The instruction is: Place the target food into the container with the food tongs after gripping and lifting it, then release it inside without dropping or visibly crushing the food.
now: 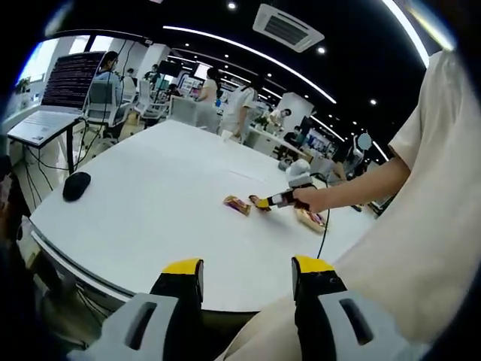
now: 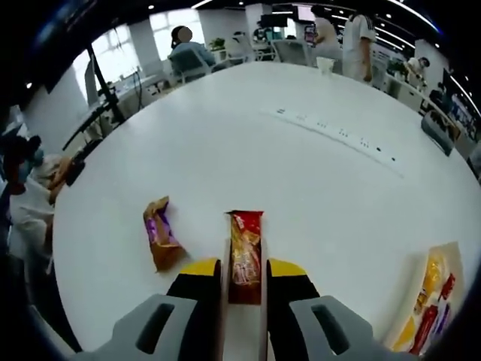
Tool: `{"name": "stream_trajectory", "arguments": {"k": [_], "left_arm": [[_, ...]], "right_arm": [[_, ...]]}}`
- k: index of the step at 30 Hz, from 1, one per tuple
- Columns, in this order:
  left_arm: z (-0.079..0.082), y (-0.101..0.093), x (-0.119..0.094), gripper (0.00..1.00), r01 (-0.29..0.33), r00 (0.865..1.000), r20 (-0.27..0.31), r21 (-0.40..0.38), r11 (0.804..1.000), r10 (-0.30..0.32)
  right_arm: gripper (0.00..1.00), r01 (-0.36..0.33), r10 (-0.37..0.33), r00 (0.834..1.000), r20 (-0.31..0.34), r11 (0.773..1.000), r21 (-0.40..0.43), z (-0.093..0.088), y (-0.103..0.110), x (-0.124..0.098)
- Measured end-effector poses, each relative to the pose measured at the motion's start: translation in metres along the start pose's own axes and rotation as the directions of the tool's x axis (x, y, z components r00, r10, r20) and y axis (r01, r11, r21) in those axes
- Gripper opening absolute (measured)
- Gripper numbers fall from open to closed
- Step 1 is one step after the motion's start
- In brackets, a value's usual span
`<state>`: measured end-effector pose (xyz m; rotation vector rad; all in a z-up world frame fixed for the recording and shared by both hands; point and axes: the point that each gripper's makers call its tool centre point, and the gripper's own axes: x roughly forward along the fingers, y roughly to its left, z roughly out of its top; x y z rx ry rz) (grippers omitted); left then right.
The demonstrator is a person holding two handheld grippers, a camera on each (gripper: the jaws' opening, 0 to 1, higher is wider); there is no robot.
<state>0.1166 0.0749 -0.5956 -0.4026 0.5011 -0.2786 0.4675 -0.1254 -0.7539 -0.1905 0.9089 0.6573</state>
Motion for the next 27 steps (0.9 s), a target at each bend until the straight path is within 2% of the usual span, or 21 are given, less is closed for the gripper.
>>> {"name": "stream_trajectory", "arguments": {"k": [7, 11, 14, 26, 27], "left_arm": [[0.003, 0.000, 0.003, 0.47, 0.019, 1.000, 0.003, 0.008, 1.000, -0.019], [0.007, 0.000, 0.008, 0.47, 0.033, 0.999, 0.007, 0.019, 0.999, -0.033], [0.010, -0.002, 0.015, 0.47, 0.066, 0.998, 0.006, 0.033, 0.997, -0.066], [0.020, -0.014, 0.034, 0.47, 0.169, 0.986, -0.012, 0.081, 0.982, -0.168], [0.021, -0.014, 0.035, 0.47, 0.174, 0.985, -0.014, 0.084, 0.981, -0.173]], "right_arm": [[0.23, -0.006, 0.004, 0.999, 0.047, 1.000, 0.030, 0.012, -0.007, -0.013], [0.23, -0.014, 0.007, 0.995, 0.096, 0.997, 0.072, 0.025, -0.006, -0.026], [0.23, -0.027, 0.008, 0.988, 0.157, 0.993, 0.119, 0.040, -0.007, -0.045], [0.23, -0.024, -0.010, 0.970, 0.244, 0.991, 0.134, 0.053, 0.001, -0.094], [0.23, -0.023, -0.010, 0.968, 0.249, 0.991, 0.132, 0.053, 0.008, -0.101]]}}
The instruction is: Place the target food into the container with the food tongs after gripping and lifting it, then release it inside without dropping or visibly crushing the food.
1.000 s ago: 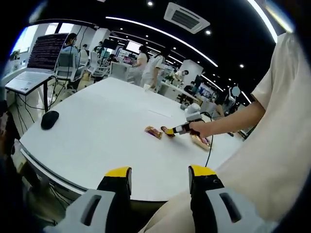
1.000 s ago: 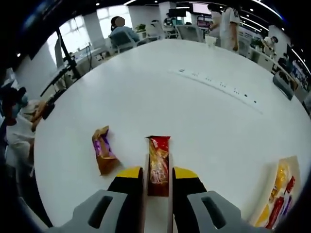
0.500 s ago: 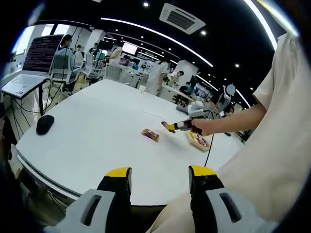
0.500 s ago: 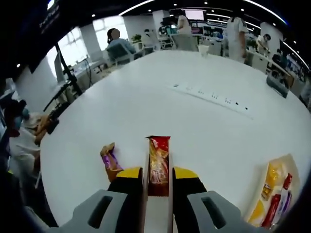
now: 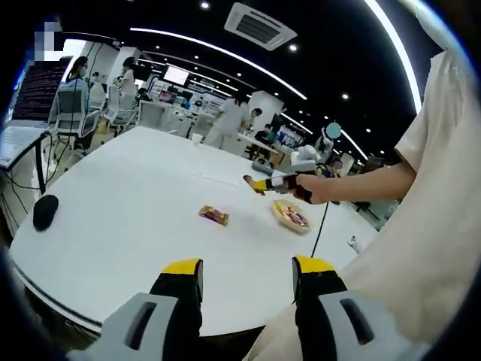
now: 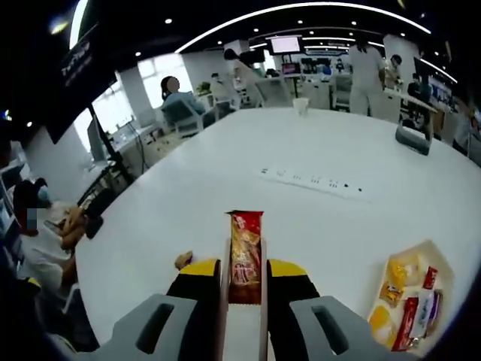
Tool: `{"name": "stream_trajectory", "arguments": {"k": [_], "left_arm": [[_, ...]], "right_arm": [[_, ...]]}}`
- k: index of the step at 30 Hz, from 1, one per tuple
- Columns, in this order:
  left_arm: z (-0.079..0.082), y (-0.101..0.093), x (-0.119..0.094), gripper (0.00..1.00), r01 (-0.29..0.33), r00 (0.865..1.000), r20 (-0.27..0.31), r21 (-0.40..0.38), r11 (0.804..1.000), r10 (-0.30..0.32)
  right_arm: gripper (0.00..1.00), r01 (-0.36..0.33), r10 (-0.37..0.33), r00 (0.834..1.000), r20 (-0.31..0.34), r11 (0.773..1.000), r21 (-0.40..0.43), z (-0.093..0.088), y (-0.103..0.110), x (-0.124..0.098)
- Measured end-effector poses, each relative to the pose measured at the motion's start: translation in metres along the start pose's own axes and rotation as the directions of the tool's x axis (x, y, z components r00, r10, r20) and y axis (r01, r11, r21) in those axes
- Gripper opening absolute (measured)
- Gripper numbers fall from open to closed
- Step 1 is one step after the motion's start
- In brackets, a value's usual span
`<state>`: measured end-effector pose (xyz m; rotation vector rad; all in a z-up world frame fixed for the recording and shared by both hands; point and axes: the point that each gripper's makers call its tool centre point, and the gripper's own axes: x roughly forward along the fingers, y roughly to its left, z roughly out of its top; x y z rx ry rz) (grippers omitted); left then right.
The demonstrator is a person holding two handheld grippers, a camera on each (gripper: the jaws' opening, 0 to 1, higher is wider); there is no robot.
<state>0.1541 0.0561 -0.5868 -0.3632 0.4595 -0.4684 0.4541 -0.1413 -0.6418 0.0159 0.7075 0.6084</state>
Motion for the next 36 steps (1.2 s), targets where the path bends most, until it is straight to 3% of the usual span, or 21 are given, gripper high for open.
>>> {"name": "stream_trajectory", "arguments": {"k": [6, 13, 25, 36], "left_arm": [[0.000, -0.005, 0.008, 0.47, 0.047, 0.999, -0.017, 0.011, 0.999, -0.047], [0.004, -0.010, 0.019, 0.47, 0.098, 0.995, -0.035, 0.031, 0.995, -0.096], [0.005, -0.017, 0.028, 0.47, 0.168, 0.984, -0.077, 0.063, 0.984, -0.163], [0.012, -0.016, 0.035, 0.47, 0.188, 0.981, -0.067, 0.069, 0.980, -0.183]], "right_arm": [[0.23, 0.012, -0.010, 0.999, 0.041, 0.999, -0.038, 0.016, 0.014, -0.027], [0.23, 0.055, -0.051, 0.993, 0.108, 0.998, -0.033, 0.041, -0.005, -0.058], [0.23, 0.114, -0.109, 0.987, 0.122, 0.993, -0.033, 0.039, -0.032, -0.085], [0.23, 0.161, -0.156, 0.979, 0.132, 0.986, -0.031, 0.047, -0.053, -0.100]]}}
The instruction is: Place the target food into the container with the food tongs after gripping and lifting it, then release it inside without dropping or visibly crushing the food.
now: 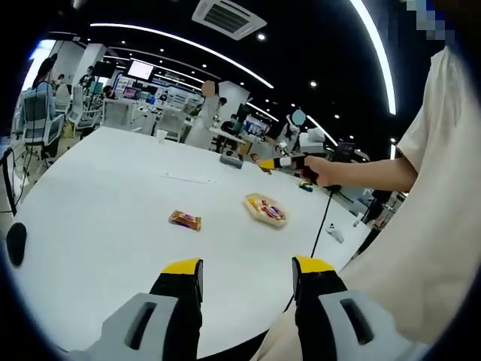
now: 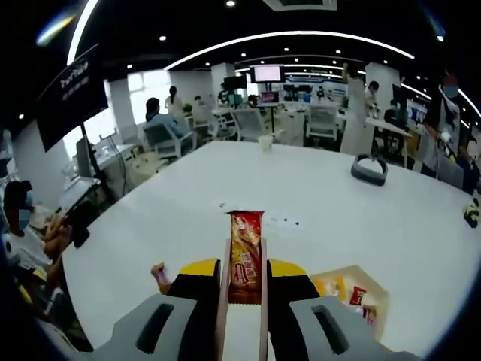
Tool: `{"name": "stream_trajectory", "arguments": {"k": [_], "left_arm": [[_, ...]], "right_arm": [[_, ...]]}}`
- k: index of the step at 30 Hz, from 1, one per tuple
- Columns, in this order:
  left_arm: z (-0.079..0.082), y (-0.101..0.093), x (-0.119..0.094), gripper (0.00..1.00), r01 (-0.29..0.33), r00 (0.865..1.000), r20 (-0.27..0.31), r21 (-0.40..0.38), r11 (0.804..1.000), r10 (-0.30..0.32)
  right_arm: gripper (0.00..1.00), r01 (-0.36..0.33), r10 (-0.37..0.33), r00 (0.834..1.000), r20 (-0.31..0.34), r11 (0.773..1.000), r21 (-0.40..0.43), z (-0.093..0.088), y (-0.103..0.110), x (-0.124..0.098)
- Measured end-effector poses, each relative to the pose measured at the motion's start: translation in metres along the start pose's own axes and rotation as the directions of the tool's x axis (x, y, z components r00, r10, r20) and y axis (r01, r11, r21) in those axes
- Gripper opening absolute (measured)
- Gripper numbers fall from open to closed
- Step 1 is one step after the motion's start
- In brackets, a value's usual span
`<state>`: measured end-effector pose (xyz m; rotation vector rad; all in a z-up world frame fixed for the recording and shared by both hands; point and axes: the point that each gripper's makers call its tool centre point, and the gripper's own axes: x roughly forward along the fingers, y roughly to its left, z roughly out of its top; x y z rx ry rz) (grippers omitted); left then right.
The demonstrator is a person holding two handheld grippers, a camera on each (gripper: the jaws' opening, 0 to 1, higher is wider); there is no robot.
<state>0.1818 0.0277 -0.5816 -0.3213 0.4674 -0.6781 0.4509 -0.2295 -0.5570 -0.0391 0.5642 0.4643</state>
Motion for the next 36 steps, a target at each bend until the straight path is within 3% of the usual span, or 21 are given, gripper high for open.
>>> {"name": "stream_trajectory", "arguments": {"k": [13, 36], "left_arm": [[-0.001, -0.003, 0.006, 0.47, 0.029, 0.999, -0.016, 0.010, 1.000, -0.028], [0.004, 0.000, 0.015, 0.47, 0.038, 0.999, -0.008, 0.005, 0.999, -0.038]], "right_arm": [[0.23, 0.036, -0.036, 0.999, 0.018, 0.999, 0.017, -0.002, -0.019, -0.016], [0.23, 0.088, -0.090, 0.996, 0.029, 0.995, 0.054, -0.004, -0.046, -0.024]]}}
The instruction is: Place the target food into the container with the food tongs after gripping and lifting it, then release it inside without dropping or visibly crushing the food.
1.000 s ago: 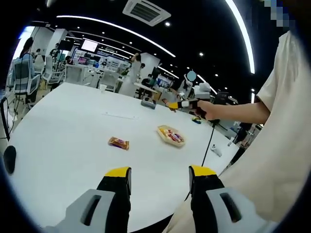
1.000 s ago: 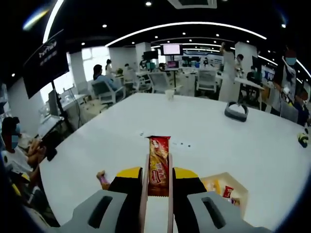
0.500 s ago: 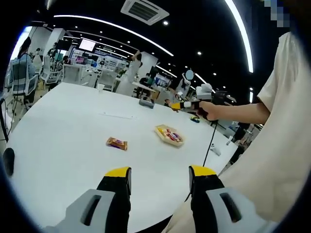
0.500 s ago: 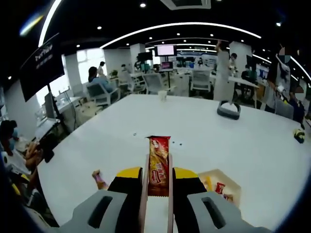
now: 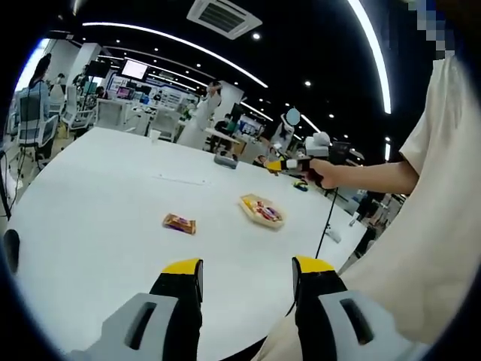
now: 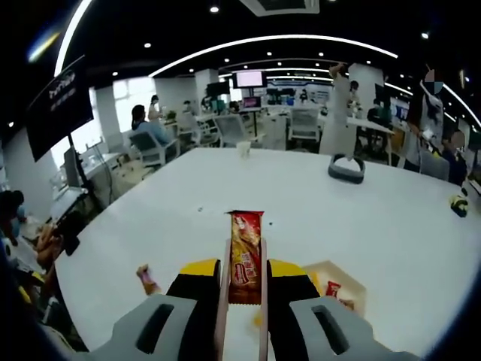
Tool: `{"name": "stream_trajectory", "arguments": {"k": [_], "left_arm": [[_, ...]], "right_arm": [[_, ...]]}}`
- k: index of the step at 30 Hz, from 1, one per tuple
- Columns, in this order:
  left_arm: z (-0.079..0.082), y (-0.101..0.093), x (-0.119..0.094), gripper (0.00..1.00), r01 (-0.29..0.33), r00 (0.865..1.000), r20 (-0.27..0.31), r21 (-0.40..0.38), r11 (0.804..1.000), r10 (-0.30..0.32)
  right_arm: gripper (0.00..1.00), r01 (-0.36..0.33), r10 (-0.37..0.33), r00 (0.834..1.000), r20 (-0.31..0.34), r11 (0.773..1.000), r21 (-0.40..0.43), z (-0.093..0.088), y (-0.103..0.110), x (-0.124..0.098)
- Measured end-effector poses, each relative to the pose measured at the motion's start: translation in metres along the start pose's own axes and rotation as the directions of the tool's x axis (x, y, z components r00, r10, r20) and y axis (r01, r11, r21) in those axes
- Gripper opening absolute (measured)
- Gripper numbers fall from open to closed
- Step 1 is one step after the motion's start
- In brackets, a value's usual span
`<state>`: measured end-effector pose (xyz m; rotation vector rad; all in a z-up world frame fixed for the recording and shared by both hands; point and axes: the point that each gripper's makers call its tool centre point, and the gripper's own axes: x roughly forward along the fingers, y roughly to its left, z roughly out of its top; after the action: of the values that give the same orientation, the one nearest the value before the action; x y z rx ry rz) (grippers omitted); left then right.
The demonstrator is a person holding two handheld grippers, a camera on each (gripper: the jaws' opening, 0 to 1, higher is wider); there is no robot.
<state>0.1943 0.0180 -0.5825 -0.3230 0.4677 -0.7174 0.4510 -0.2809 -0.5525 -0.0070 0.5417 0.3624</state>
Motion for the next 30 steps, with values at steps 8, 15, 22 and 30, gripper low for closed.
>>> {"name": "stream_trajectory", "arguments": {"k": [8, 15, 22, 30], "left_arm": [[-0.001, -0.004, 0.005, 0.47, 0.024, 1.000, -0.018, 0.011, 1.000, -0.024], [-0.005, -0.006, 0.008, 0.47, 0.030, 0.999, -0.026, 0.004, 1.000, -0.030], [-0.004, -0.008, 0.010, 0.47, 0.035, 0.999, -0.026, 0.006, 0.999, -0.035], [-0.007, -0.008, 0.009, 0.47, 0.033, 0.999, -0.036, 0.004, 0.999, -0.032]], "right_arm": [[0.23, 0.052, -0.052, 0.999, 0.000, 0.998, 0.025, -0.004, -0.030, -0.010], [0.23, 0.090, -0.090, 0.996, -0.002, 0.995, 0.044, -0.006, -0.051, -0.019], [0.23, 0.100, -0.100, 0.995, -0.006, 0.993, 0.056, -0.007, -0.058, -0.016], [0.23, 0.095, -0.094, 0.995, -0.015, 0.994, 0.052, -0.010, -0.056, -0.014]]}}
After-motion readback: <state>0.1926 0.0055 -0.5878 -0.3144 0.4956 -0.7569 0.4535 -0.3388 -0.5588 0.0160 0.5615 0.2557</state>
